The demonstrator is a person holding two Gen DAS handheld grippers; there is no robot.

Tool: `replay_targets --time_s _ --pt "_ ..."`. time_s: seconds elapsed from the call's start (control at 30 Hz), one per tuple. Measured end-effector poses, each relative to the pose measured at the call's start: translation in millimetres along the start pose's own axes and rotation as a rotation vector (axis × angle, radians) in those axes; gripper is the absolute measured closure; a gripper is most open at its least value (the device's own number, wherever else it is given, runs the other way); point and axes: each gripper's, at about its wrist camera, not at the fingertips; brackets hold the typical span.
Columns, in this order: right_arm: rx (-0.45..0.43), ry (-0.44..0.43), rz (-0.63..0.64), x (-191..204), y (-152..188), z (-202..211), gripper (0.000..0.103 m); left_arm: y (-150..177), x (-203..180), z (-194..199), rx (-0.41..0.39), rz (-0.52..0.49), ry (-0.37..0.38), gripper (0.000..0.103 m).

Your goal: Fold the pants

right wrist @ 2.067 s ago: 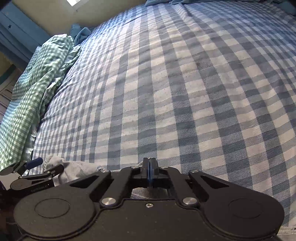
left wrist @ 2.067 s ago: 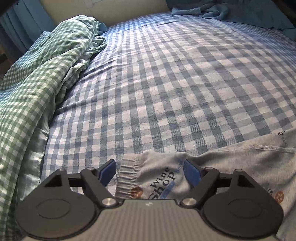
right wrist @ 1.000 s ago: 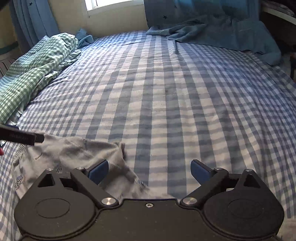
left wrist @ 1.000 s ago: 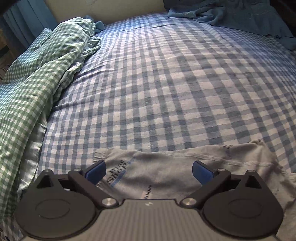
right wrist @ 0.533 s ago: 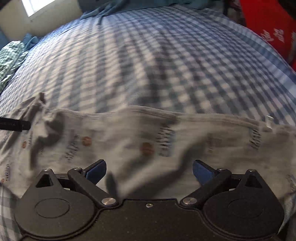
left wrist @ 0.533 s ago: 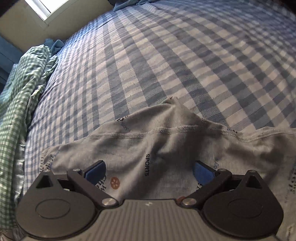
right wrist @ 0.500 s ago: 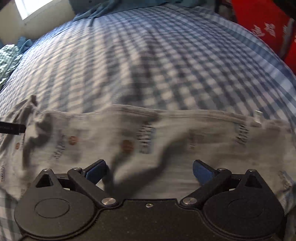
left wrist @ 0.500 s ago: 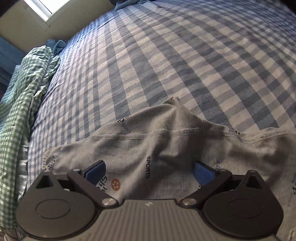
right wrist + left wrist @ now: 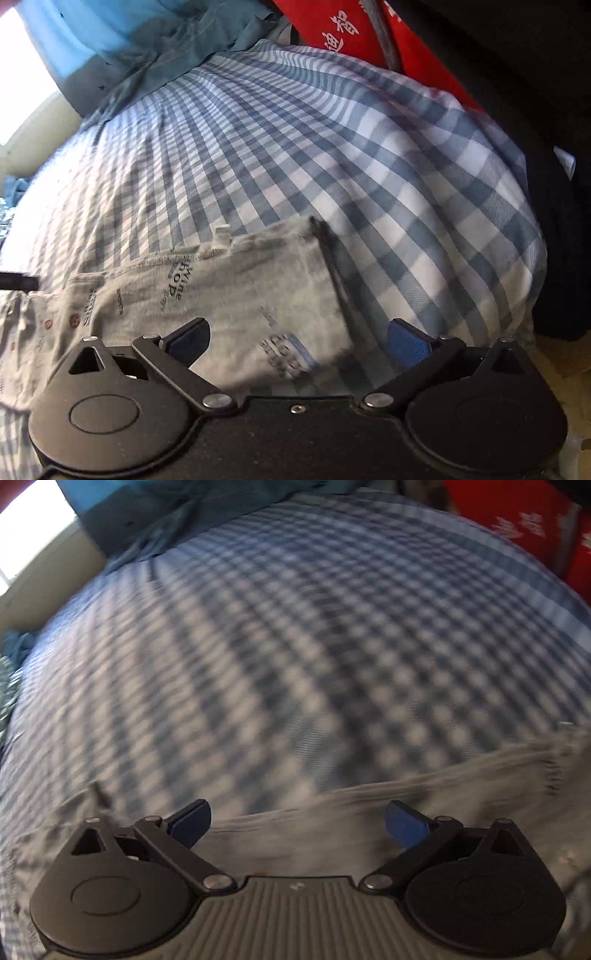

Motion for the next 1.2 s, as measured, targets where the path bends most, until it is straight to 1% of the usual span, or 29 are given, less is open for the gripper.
replay_targets --time_s 0.1,0.13,0.2,0.27,0.3,0.33,0.4,0.43,0.47,0.5,0.57,0.63,0.67,0.7,0.73,0.77,0.83,0.87,0.9,0.93,0.97,1.0,1.03,1.07,1.1,1.17,1.2 --pt "0.003 -0.059 -0.018 -9 4 1 0.002 -17 -66 6 -0.043 -0.11 0.129 0.0" --pt "0.001 -0.071 -0.017 -11 5 1 0.005 -22 -83 7 -0.054 -0.141 0.158 0.0" --pt "-0.009 -0.08 -0.01 -14 7 1 0.011 -33 -115 5 -0.059 -0.202 0.183 0.0" --pt "-0.025 -0.07 -0.007 -15 7 0 0.021 -41 -137 -1 -0.059 -0.248 0.183 0.0" --pt "-0.033 -0.073 -0.011 -16 6 -1 0.023 -44 -148 -6 -0.054 -0.273 0.175 0.0" --pt "-0.041 -0.076 -0.02 -18 6 -1 0.027 -47 -156 -12 -0.047 -0.296 0.162 0.0" --pt "-0.051 -0.074 -0.035 -19 4 -3 0.037 -49 -168 -25 -0.016 -0.338 0.111 0.0" --pt "-0.055 -0.066 -0.037 -20 3 -4 0.046 -50 -172 -31 0.005 -0.346 0.09 0.0" --pt "-0.056 -0.054 -0.038 -20 2 -4 0.055 -52 -172 -34 0.026 -0.33 0.089 0.0" --pt "-0.055 -0.046 -0.039 -19 2 -4 0.059 -54 -171 -36 0.041 -0.302 0.095 0.0" --pt "-0.055 -0.042 -0.052 -20 1 -4 0.071 -58 -164 -34 0.092 -0.253 0.098 0.001" --pt "-0.051 -0.075 -0.069 -22 2 -1 0.079 -62 -157 -28 0.132 -0.202 0.106 0.001" --pt "-0.053 -0.085 -0.069 -22 2 1 0.081 -64 -152 -24 0.145 -0.175 0.131 0.001" --pt "-0.056 -0.085 -0.06 -20 2 3 0.082 -65 -146 -19 0.161 -0.15 0.17 0.001" --pt "-0.059 -0.08 -0.041 -17 2 5 0.085 -67 -140 -15 0.179 -0.12 0.229 0.003" --pt "-0.062 -0.07 -0.021 -13 2 8 0.087 -68 -134 -12 0.194 -0.085 0.301 0.004" --pt "-0.074 -0.052 0.025 -3 1 13 0.087 -70 -123 -9 0.23 -0.017 0.442 0.012" --pt "-0.08 -0.043 0.052 3 0 16 0.088 -71 -119 -10 0.253 0.019 0.512 0.014" --pt "-0.086 -0.031 0.08 10 0 18 0.088 -73 -116 -11 0.277 0.051 0.579 0.019" --pt "-0.089 -0.017 0.109 16 -1 20 0.088 -74 -115 -12 0.293 0.069 0.623 0.025" --pt "-0.091 -0.001 0.143 23 -1 21 0.089 -74 -115 -14 0.308 0.08 0.66 0.029" --pt "-0.093 0.015 0.179 30 0 22 0.089 -75 -116 -15 0.319 0.081 0.68 0.035" --pt "-0.094 0.032 0.217 37 0 22 0.09 -75 -118 -17 0.329 0.077 0.688 0.038" --pt "-0.093 0.047 0.249 44 1 22 0.09 -75 -121 -17 0.339 0.068 0.691 0.038" --pt "-0.092 0.061 0.279 49 2 22 0.09 -75 -123 -18 0.345 0.059 0.688 0.037" --pt "-0.095 0.081 0.339 62 4 21 0.09 -71 -129 -14 0.346 0.038 0.675 0.033" --pt "-0.095 0.091 0.363 67 5 20 0.09 -69 -132 -10 0.343 0.033 0.664 0.029"
Point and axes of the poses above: each gripper's, at about its wrist camera, not at the fingertips, and z roughly against the way its jaws point, x to its left, y to its underside, and after that the axes turned 3 degrees about x, right-handed
